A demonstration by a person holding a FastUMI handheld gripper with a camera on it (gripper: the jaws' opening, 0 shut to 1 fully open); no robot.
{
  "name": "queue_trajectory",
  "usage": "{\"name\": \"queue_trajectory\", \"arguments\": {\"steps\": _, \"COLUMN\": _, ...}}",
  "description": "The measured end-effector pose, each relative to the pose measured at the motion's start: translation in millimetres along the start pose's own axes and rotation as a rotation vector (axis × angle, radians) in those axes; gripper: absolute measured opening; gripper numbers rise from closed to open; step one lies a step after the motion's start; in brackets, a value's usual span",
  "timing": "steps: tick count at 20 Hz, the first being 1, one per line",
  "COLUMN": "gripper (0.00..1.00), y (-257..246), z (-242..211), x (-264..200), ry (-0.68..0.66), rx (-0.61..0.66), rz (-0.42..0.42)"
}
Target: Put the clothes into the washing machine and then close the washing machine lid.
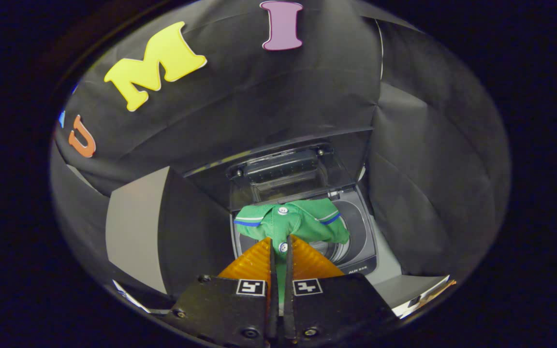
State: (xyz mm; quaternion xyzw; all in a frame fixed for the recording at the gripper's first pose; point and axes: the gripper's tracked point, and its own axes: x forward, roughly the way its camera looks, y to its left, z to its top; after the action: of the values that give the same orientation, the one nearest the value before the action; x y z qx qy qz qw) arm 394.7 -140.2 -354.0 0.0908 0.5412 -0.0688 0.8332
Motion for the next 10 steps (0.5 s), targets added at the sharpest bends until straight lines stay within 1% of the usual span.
{"name": "queue_trajectory", "arguments": {"steps": 5, "gripper": 0.08, "y": -6, "z": -14, "x": 35, "ry": -0.006, "rx": -0.038, "rz": -0.014}}
{"name": "queue_trajectory", "arguments": {"steps": 10, "gripper": 0.08, "y": -13, "z": -33, "x": 70, "ry": 0.016, "rx": -0.059, "rz": -0.019}}
